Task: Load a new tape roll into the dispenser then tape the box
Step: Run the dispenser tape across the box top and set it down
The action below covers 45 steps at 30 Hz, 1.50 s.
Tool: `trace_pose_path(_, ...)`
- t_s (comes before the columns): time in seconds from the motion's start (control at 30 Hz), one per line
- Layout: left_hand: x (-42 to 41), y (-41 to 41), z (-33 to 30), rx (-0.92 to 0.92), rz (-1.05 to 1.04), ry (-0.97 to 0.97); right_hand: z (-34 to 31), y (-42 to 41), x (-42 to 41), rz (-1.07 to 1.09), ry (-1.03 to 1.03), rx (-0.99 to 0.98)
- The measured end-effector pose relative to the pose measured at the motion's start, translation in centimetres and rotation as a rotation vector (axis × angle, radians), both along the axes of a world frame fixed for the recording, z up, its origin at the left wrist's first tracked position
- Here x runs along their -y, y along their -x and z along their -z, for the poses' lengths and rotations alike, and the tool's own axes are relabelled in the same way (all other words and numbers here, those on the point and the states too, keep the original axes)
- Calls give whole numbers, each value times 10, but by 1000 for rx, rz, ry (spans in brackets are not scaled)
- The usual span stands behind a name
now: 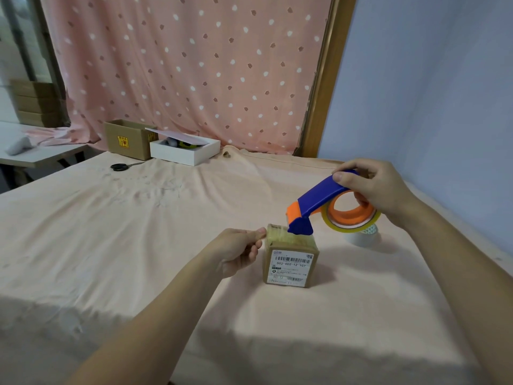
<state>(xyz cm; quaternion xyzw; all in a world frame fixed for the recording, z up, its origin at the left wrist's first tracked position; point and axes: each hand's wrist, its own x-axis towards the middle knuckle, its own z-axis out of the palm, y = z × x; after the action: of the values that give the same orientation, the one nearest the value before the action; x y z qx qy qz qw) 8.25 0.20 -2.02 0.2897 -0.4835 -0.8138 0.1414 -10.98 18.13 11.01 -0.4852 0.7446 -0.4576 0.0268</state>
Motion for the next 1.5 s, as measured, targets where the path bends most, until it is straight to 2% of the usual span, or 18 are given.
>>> trace_pose_path(0.2,0,1,3,-1,-10,-164,2,-1,-3,-10,-12,14)
trace_pose_path(0.4,-16,7,7,-39,-28,38,3,-1,-6,-9,-16,9)
trace_pose_path(0.47,-17,7,12,-82,26,94,2,1,-8,-2,-14,32)
trace_pose_path(0.57,-14,5,14,-115,80,118,2,3,-9,-7,-28,37)
trace_pose_path(0.8,-12,10,19,-149,56,88,8,8,-10,28,-54,35)
trace_pose_path(0.87,-16,12,24,-138,-41,206,10,8,-10,22,-47,25)
trace_pose_path(0.97,-28,13,41,-23,-180,527,10,9,-11,25,-41,5)
trace_pose_path(1.1,-34,16,39,-49,-402,585,8,11,-12,39,-52,19)
trace_pose_path(1.17,-38,14,22,-97,-483,678,8,12,-11,37,-57,22)
trace_pose_path(1.23,-48,12,12,-146,-326,803,8,12,-9,36,-58,17)
trace_pose_path(1.33,-61,17,12,-93,-29,922,11,12,-8,33,-61,8)
trace_pose_path(1.4,-65,22,20,-60,28,872,12,11,-8,25,-57,4)
trace_pose_path(1.5,-70,25,24,-87,-15,702,14,11,-8,14,-41,-9)
